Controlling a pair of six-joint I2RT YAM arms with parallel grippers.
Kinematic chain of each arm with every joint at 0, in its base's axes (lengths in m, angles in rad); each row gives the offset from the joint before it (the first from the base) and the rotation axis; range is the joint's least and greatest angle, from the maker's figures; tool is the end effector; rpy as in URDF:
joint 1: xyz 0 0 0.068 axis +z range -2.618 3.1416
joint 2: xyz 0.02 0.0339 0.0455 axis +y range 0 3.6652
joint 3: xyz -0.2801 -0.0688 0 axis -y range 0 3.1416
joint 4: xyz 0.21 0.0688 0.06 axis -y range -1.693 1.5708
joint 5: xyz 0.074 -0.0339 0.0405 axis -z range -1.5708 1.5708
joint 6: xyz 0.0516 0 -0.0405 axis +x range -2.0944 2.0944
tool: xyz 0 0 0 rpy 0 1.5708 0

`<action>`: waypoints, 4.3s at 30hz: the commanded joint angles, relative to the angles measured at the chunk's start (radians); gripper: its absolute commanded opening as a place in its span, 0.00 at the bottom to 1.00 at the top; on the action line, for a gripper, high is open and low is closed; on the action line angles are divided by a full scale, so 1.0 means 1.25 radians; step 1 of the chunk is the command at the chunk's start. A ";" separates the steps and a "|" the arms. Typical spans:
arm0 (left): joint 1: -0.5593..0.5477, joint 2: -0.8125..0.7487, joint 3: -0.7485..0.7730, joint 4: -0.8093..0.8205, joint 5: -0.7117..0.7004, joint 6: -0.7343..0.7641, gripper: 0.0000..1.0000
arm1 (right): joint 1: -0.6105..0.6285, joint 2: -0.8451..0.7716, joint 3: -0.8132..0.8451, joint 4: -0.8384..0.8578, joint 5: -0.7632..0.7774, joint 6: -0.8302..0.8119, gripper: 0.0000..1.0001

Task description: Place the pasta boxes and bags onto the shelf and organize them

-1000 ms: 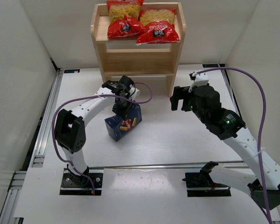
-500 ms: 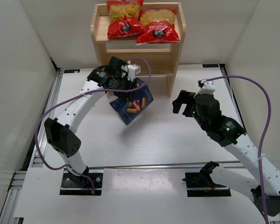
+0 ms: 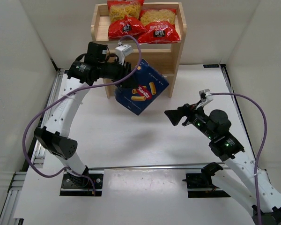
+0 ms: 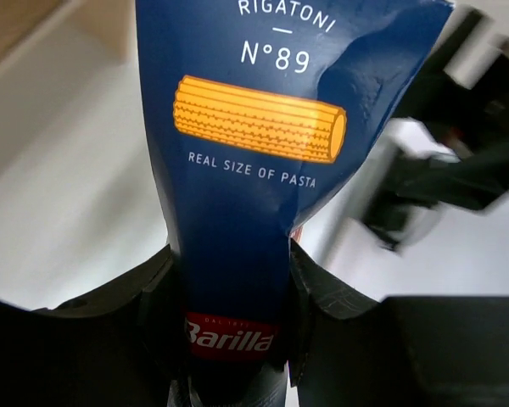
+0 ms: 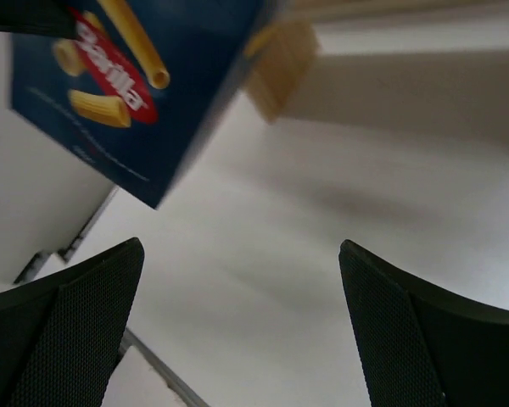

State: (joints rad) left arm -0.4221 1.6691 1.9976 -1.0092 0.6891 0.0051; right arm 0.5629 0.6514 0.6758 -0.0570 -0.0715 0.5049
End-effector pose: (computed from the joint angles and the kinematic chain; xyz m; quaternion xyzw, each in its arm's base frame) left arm 0.2742 -0.1591 0.4452 0.3222 0.7994 -0.3821 0.3333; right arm 0.1089 0.0731 0.3443 -0.0457 0.7171 0.3758 0.5852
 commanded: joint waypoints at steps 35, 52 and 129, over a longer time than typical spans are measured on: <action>0.005 -0.032 0.140 0.216 0.664 -0.004 0.12 | 0.158 0.149 0.221 0.421 -0.204 -0.019 1.00; -0.002 -0.022 0.148 0.239 0.707 -0.004 0.11 | 0.180 0.193 0.293 0.285 -0.073 -0.253 1.00; 0.047 -0.048 -0.048 0.130 0.027 -0.004 0.83 | 0.103 0.306 0.051 0.567 0.068 0.668 0.00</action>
State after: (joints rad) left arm -0.3576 1.6707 1.9251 -0.8196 0.8494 -0.0132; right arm 0.6960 1.0485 0.7380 0.3595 -0.0570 1.1553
